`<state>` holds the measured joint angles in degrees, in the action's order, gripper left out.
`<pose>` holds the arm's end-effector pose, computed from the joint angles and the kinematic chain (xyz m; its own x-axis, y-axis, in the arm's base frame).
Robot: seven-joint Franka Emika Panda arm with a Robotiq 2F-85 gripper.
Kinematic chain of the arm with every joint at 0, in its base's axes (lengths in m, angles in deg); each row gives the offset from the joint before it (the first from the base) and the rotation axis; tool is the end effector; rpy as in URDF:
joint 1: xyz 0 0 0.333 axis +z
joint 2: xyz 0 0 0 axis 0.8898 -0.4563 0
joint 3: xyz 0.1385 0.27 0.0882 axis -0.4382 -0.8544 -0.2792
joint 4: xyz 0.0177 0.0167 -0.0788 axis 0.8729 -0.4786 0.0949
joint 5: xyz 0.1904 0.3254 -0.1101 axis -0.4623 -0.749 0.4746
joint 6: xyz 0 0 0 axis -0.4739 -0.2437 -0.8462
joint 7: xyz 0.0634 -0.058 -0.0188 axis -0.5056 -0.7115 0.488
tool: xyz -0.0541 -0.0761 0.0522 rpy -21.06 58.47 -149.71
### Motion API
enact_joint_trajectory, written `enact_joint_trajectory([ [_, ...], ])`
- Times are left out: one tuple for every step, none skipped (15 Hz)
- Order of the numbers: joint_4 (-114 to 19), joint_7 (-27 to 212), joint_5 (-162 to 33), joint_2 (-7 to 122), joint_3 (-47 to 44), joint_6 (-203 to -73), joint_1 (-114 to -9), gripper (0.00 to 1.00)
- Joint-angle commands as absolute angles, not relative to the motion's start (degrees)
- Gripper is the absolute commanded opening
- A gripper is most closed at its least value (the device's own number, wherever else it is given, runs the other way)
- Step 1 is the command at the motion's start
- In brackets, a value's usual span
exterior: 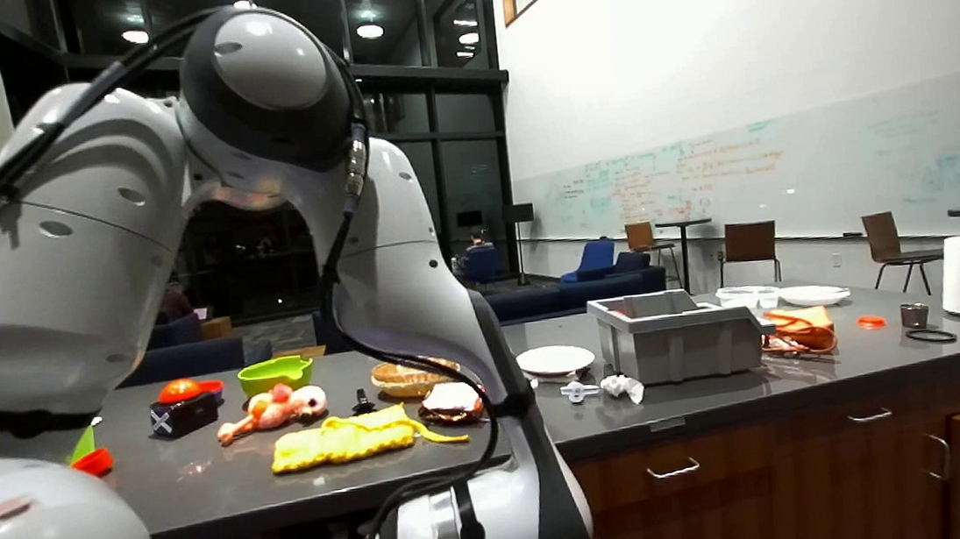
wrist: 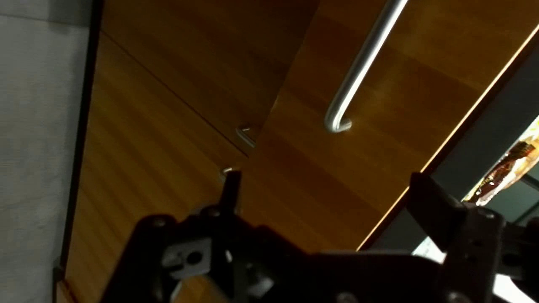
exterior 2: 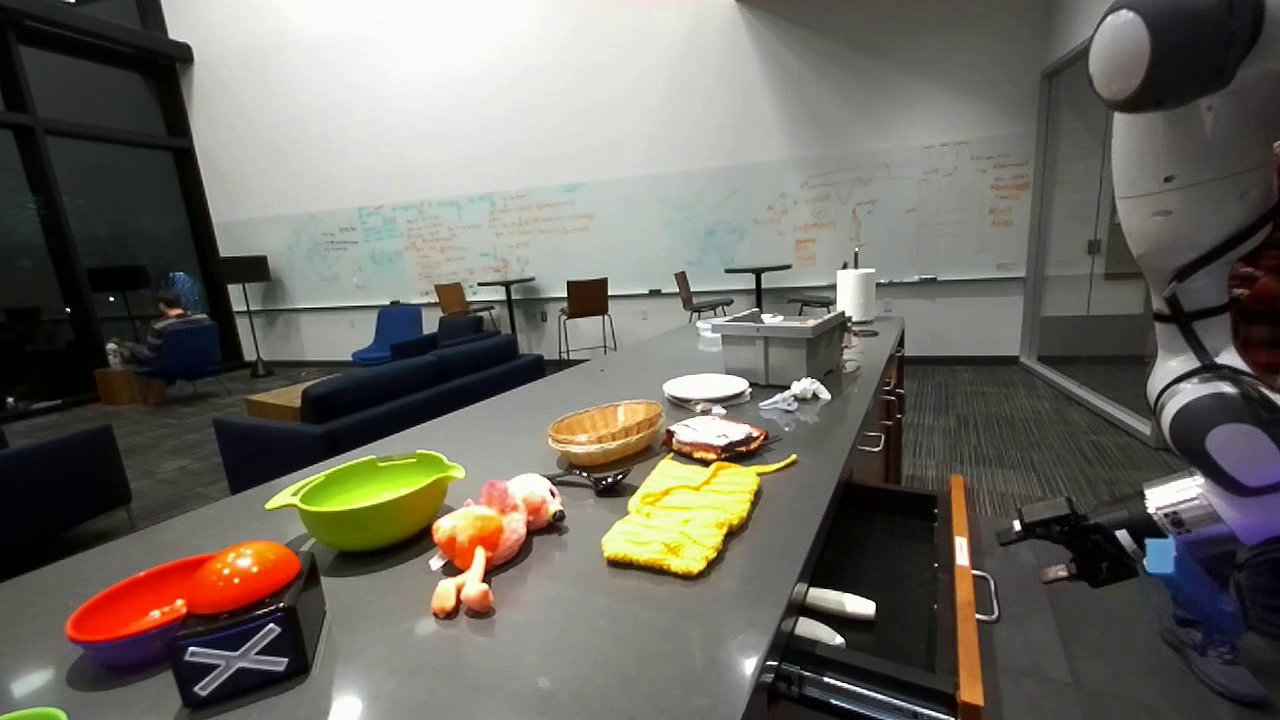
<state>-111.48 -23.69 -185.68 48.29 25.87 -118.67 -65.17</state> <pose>0.2713 -0.1698 0.0833 0.6505 -0.6331 0.4196 -0.2190 -0.6854 -0.6945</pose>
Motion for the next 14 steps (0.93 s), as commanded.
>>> enact_joint_trajectory([
  [-115.11,-30.97,-191.4,59.99,24.67,-133.96,-61.62,1.0],
  [-115.14,-33.6,-193.94,62.44,23.47,-138.37,-60.94,1.0],
  [-114.72,-36.69,-196.62,64.08,21.66,-142.18,-60.9,1.0],
  [-114.28,-40.18,-199.97,65.56,20.04,-144.99,-60.7,1.0],
  [-113.87,-44.45,-203.89,67.1,18.34,-147.48,-60.71,1.0],
  [-113.43,-49.04,-208.04,68.32,16.87,-149.11,-60.91,1.0],
  [-113.22,-53.6,-212.37,69.07,18.75,-149.55,-57.78,1.0],
  [-112.89,-58.34,-216.18,70.33,18.65,-150.22,-57.13,1.0],
  [-112.62,-62.85,-219.61,71.34,19.26,-150.27,-55.83,1.0],
  [-112.35,-67.43,-222.87,71.65,19.51,-149.24,-54.83,1.0],
  [-107.52,-62.76,-216.85,70.01,27.12,-149.74,-48.94,1.0],
  [-105.44,-61.74,-214.05,69.12,29.8,-148.95,-46.96,1.0],
  [-103.49,-61.19,-212.9,67.83,32.49,-147.19,-44.49,1.0],
  [-101.66,-61.08,-212.04,66.72,35.77,-145.21,-41.65,1.0],
])
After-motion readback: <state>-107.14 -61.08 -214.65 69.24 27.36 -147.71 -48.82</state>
